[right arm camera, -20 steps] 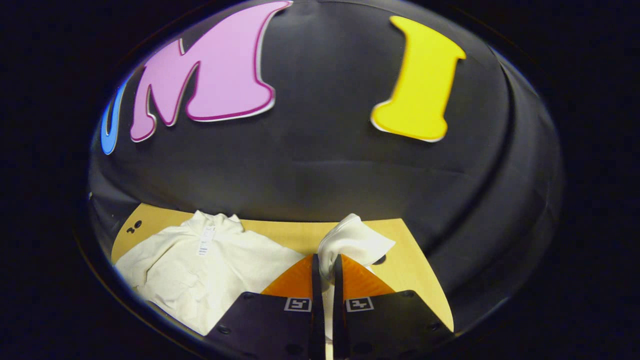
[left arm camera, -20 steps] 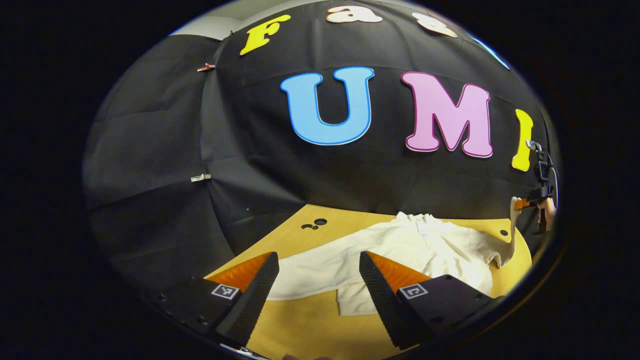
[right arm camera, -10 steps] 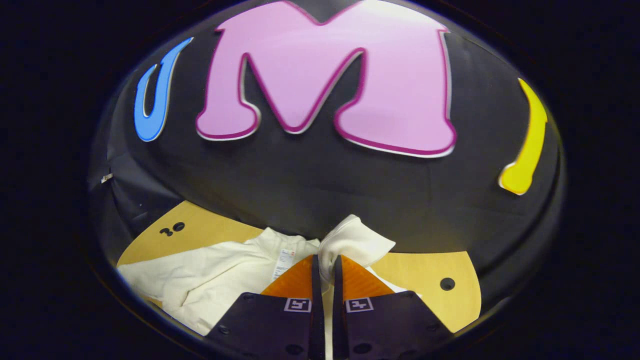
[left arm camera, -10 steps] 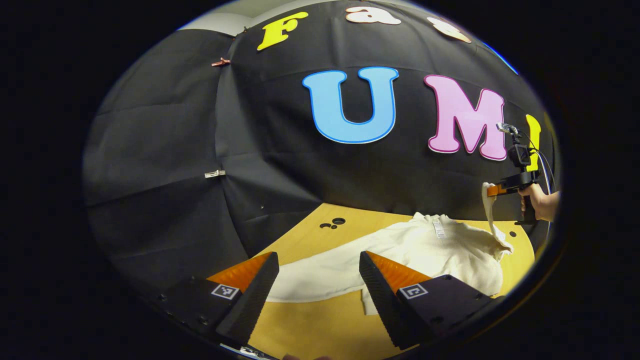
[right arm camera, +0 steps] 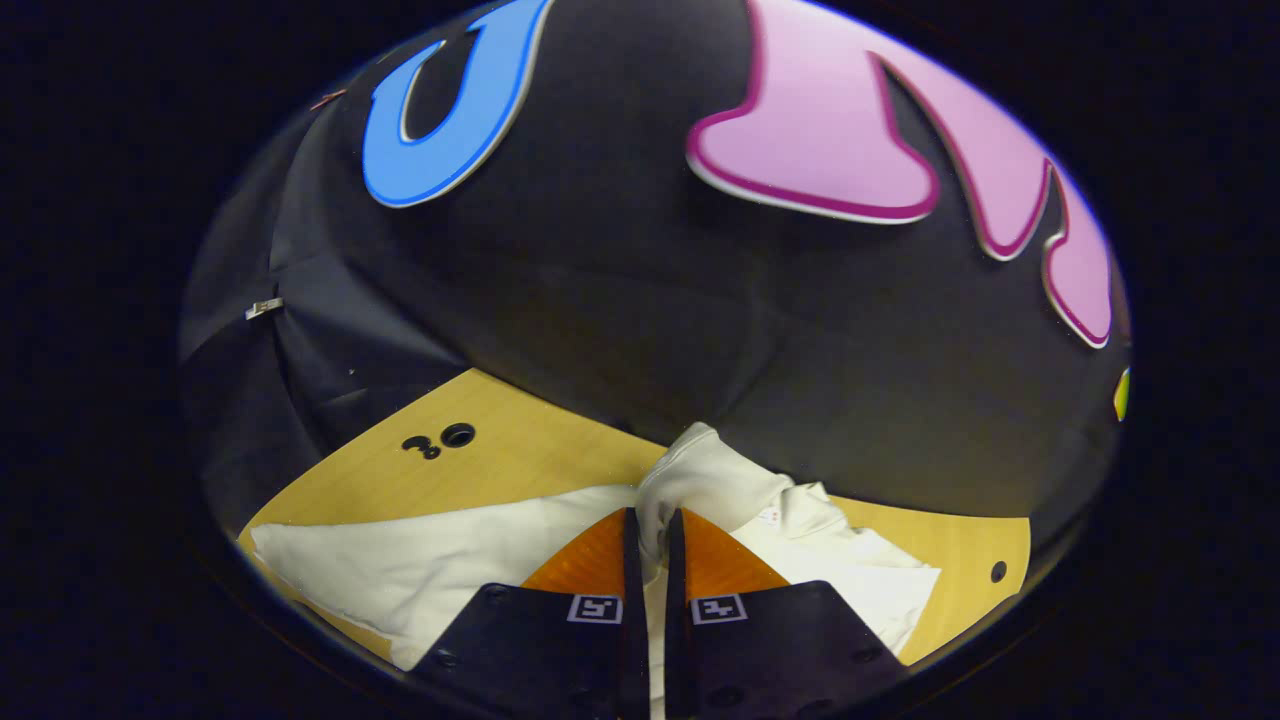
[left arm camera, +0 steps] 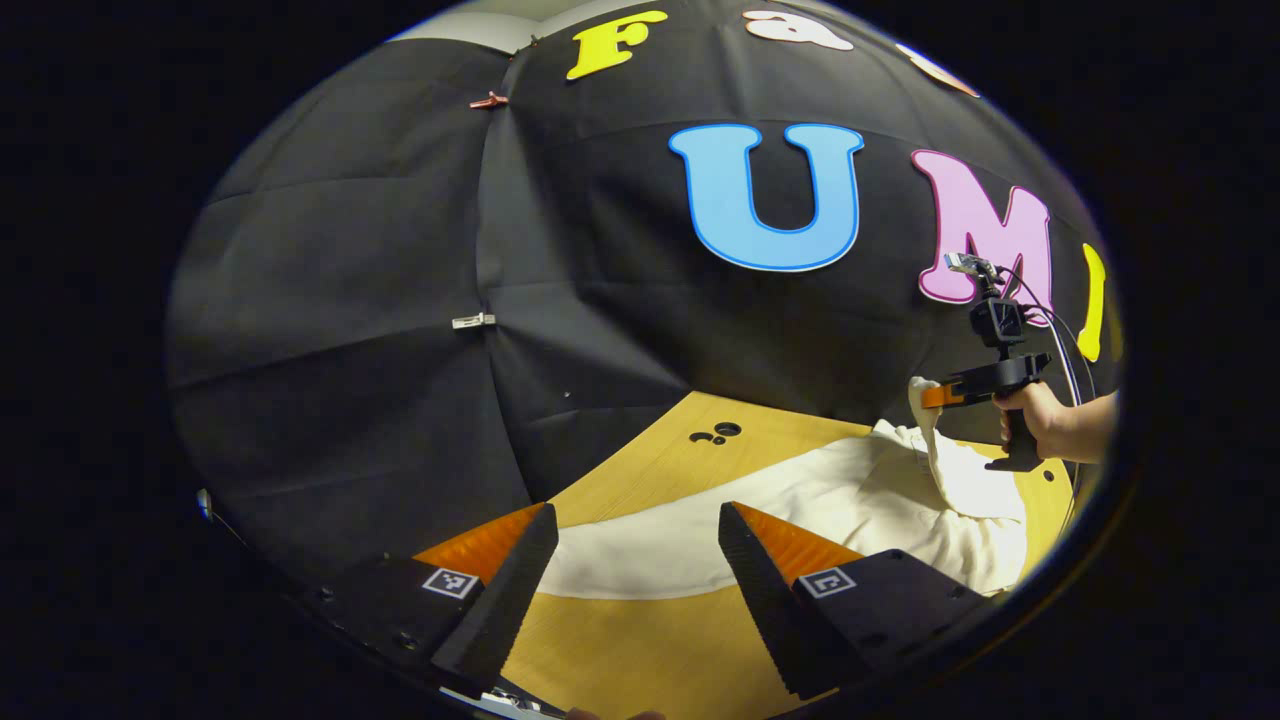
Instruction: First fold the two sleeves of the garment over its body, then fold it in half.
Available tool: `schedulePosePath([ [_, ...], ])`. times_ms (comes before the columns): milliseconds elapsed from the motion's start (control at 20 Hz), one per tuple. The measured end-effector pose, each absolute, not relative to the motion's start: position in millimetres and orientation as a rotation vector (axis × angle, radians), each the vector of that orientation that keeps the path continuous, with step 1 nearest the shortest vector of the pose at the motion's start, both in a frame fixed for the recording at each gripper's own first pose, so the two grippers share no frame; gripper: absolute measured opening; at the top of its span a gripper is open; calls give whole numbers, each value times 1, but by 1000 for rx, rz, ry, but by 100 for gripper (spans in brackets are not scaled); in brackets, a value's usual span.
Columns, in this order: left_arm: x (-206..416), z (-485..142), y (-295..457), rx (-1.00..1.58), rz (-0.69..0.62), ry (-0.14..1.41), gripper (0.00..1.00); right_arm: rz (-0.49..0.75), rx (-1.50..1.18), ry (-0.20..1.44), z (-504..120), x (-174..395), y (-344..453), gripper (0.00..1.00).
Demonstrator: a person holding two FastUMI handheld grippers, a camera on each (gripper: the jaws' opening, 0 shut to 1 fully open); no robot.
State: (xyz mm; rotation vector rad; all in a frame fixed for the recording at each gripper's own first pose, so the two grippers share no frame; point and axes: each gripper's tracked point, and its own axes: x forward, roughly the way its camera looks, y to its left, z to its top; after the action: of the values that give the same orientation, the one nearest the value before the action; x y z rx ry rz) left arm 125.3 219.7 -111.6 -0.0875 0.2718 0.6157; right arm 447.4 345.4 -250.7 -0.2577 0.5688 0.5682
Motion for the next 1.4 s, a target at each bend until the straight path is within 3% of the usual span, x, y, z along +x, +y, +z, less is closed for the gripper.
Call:
schedulePosePath([
  [300,127,-131,237,-93,633,294,100,657,-171,643,-282,411,405,23],
  [350,126,-132,240,-97,635,297,100,661,-142,646,-281,408,409,38],
  [400,127,-134,242,-104,637,299,100,669,-120,644,-277,404,412,33],
  [550,127,-144,251,-122,643,309,100,664,-138,605,-263,401,397,70],
  [600,126,-147,255,-125,648,314,100,655,-150,589,-257,402,388,92],
  [650,125,-150,261,-130,655,317,100,643,-159,570,-249,402,378,96],
  [1400,139,-246,355,-123,686,479,100,209,-136,393,-129,408,102,99],
])
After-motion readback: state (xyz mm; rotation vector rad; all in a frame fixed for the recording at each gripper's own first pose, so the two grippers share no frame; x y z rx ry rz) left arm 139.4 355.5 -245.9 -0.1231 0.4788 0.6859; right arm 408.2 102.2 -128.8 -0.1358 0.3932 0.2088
